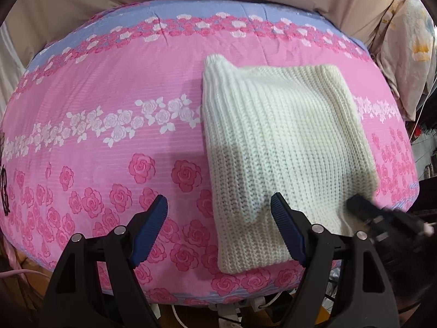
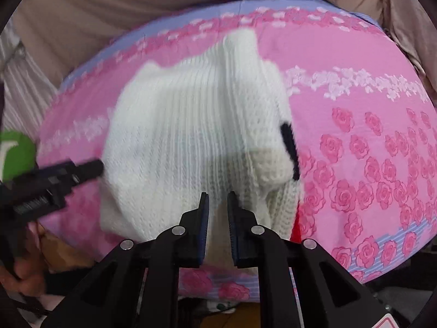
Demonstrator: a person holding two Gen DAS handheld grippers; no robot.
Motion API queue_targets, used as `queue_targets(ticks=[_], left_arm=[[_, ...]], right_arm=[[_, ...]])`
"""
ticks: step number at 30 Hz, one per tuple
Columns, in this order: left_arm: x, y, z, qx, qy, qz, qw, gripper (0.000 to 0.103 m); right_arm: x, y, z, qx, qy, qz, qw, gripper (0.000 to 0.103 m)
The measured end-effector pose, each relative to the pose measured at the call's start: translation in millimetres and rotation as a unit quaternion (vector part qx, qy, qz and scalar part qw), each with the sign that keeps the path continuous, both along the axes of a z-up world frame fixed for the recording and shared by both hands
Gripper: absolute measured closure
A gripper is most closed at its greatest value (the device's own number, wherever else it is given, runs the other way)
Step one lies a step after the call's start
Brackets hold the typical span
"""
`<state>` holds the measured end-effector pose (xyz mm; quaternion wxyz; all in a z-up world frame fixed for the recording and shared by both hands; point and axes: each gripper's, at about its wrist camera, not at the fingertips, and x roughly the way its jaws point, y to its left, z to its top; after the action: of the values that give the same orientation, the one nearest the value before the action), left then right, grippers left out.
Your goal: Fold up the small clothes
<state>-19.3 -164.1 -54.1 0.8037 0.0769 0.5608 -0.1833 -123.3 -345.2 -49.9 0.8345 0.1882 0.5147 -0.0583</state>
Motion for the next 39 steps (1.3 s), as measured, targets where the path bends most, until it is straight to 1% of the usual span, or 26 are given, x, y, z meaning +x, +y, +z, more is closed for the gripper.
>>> queue_targets(ticks=[2,3,4,5,7,8,9,10,12,14,15,16,17,18,19,21,22,24,26,28,30,31,34,36,37,39], left_arm=[[5.8,-0.3,2.3,-0.004,-0.005,0.007,1.0000,0.027],[9.5,-1.7,1.4,-0.005,-0.002,0.010,0.9999,0.027],[12.5,-3.8,0.2,-0.006,0.002,0.012,0.9999,0.027],[15.3,-7.0,-0.8,-0.007,0.005,0.013,0.9999,0.027],[17.6,-14.8,-3.2,0.002,-0.002,0.008,1.0000,0.027],[18.4,-18.1,-5.0,0.005,-0.002,0.004,1.0000,0.027],[19.2,-19.8,-6.4,0.008,-0.001,0.003,1.0000,0.027],[19.9,-21.2,-7.2,0.010,0.001,0.003,0.9999,0.027],[21.0,-21.0,-4.8,0.004,0.002,0.007,1.0000,0.027],[21.5,-21.3,-4.4,0.005,-0.005,0.009,0.9999,0.024],[21.9,-21.9,-6.3,0.007,-0.007,0.009,0.9999,0.023],[22.3,-23.4,-9.9,0.010,-0.005,0.007,0.9999,0.023],[23.2,-25.1,-15.3,0.016,0.001,0.005,0.9999,0.022],[23.7,-27.1,-20.2,0.017,0.005,0.002,0.9998,0.021],[23.5,-28.7,-23.4,0.023,0.005,0.001,0.9997,0.021],[23.0,-29.4,-22.3,0.028,-0.001,0.001,0.9996,0.021],[23.2,-29.2,-21.6,0.026,-0.001,0.001,0.9997,0.021],[24.3,-28.1,-21.4,0.024,0.001,0.006,0.9997,0.021],[24.8,-27.4,-21.7,0.020,0.008,0.010,0.9997,0.021],[24.6,-27.3,-21.4,0.020,0.007,0.009,0.9997,0.021],[23.8,-28.2,-21.8,0.020,0.008,0.010,0.9997,0.022],[23.4,-29.3,-22.3,0.019,0.010,0.009,0.9997,0.022],[21.3,-29.9,-19.7,0.022,0.006,0.007,0.9997,0.022],[20.9,-28.6,-18.1,0.018,0.008,0.009,0.9998,0.022],[20.4,-27.5,-17.5,0.015,0.011,0.013,0.9997,0.022],[18.1,-26.4,-15.9,0.007,0.020,0.015,0.9997,0.022]], right_arm=[[6.9,-16.4,21.9,-0.002,-0.029,-0.023,0.999,0.076],[15.2,-26.4,28.1,-0.013,-0.036,-0.034,0.999,0.062],[22.6,-33.3,29.1,-0.018,-0.037,-0.043,0.998,0.053],[34.3,-40.6,25.2,-0.022,-0.032,-0.047,0.998,0.053],[53.4,-43.8,10.0,-0.016,-0.016,-0.038,0.999,0.056],[62.9,-44.4,-0.7,-0.008,-0.007,-0.027,1.000,0.067],[70.6,-43.1,-10.6,0.002,0.003,-0.014,1.000,0.088],[71.5,-42.7,-11.8,0.006,0.003,-0.016,1.000,0.088],[62.9,-46.7,17.8,0.025,-0.059,-0.030,0.997,0.088],[53.5,-50.5,42.8,0.015,-0.101,-0.036,0.994,0.088],[54.7,-54.8,38.8,0.006,-0.098,-0.036,0.994,0.088],[59.4,-56.4,23.7,-0.007,-0.072,-0.032,0.997,0.088],[68.9,-58.3,-9.6,-0.022,-0.013,-0.018,1.000,0.088],[73.4,-60.8,-35.9,-0.019,0.026,-0.009,0.999,0.085],[69.4,-63.6,-38.3,-0.007,0.010,-0.020,1.000,0.084],[68.4,-64.3,-15.8,0.007,-0.003,-0.037,0.999,0.084],[64.2,-62.1,1.2,0.007,-0.028,-0.044,0.999,0.084],[54.1,-50.5,34.4,-0.019,-0.067,-0.041,0.997,0.084],[46.2,-38.3,47.5,-0.026,-0.080,-0.024,0.996,0.084],[43.8,-22.3,28.7,-0.040,-0.041,0.004,0.998,0.085],[45.5,-14.6,-10.8,-0.059,0.016,0.022,0.998,0.089],[45.2,-15.2,-30.8,-0.052,0.040,0.023,0.998,0.093],[35.3,-19.6,-3.2,-0.034,0.012,0.001,0.999,0.093],[27.5,-18.2,19.2,-0.041,-0.012,0.003,0.999,0.092],[22.9,-16.3,22.7,-0.051,-0.013,0.008,0.999,0.087],[13.7,-14.3,16.3,-0.067,0.003,0.009,0.998,0.082]])
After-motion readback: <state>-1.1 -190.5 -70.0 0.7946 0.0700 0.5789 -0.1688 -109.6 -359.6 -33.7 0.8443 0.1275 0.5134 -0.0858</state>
